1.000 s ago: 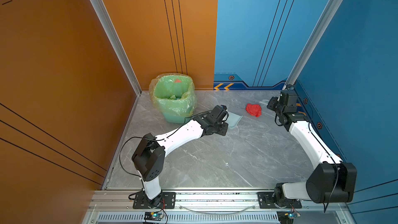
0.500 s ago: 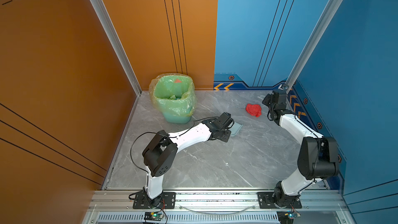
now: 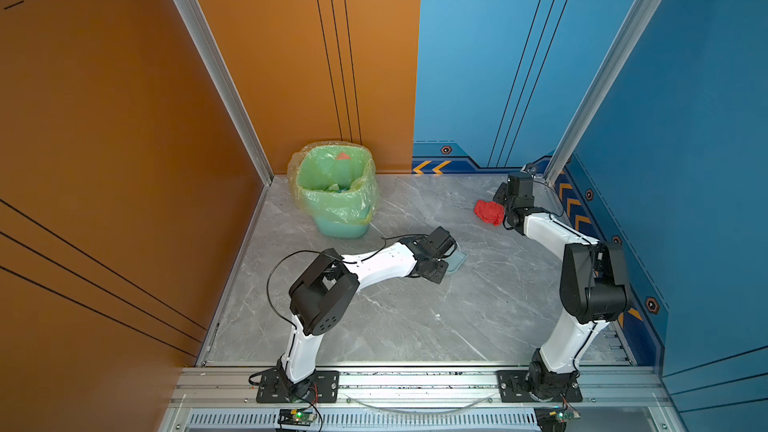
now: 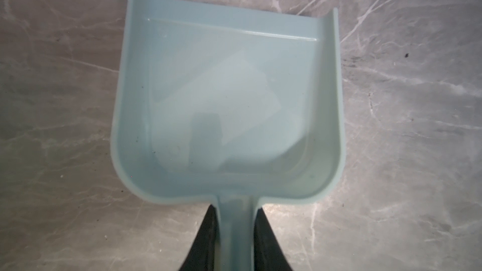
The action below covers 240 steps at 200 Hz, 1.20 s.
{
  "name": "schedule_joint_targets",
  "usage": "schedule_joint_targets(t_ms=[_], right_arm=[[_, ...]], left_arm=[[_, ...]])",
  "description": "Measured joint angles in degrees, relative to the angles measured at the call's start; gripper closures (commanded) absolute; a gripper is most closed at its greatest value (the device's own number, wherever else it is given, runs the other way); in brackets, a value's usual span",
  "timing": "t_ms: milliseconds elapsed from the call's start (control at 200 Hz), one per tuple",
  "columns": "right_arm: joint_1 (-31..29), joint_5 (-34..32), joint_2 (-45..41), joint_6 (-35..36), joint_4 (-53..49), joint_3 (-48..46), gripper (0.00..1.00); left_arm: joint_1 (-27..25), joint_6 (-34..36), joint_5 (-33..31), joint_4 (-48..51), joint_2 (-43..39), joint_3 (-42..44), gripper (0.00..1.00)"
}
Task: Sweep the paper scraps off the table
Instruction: 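Bring the right brush behind the red scrap, farther from the robot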
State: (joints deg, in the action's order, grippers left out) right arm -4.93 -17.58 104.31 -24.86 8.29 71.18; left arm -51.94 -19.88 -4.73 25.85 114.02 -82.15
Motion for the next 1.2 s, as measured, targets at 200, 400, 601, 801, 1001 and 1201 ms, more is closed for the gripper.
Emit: schedule_joint_targets(t_ms=[200,400,601,801,1001,1201], right_arm=[[-1.73,-1.44,2.62,0.00,-3.43,2.21,1.00],[-2.56,-2.21,3.72,-0.04,-5.66,2.32,1.00],[-3.28,-2.19,3.72,-0.90,-5.79,0.63,1.00],[-5.29,-2.21,3.69,-1.55,-5.81,-1.99,1.00],[-7.98,-2.19,1.46,-2.16,-5.88,-4.52,1.00],[-11.02,-1.05,-3.37,-2.19,-8.17,-8.33,1.00]], left_arm=[[-1.33,0.87,0.02,1.60,1.53,-0.26,1.00],[-1.38,1.09,0.02,2.10,1.62,-0.28,1.00],[-1.38,1.07,0.02,2.10,1.62,-0.28,1.00],[-1.38,1.05,0.02,2.12,1.62,-0.28,1.00],[-1.38,1.05,0.02,2.12,1.62,-0.28,1.00],[-1.38,1.03,0.02,2.12,1.62,-0.28,1.00]])
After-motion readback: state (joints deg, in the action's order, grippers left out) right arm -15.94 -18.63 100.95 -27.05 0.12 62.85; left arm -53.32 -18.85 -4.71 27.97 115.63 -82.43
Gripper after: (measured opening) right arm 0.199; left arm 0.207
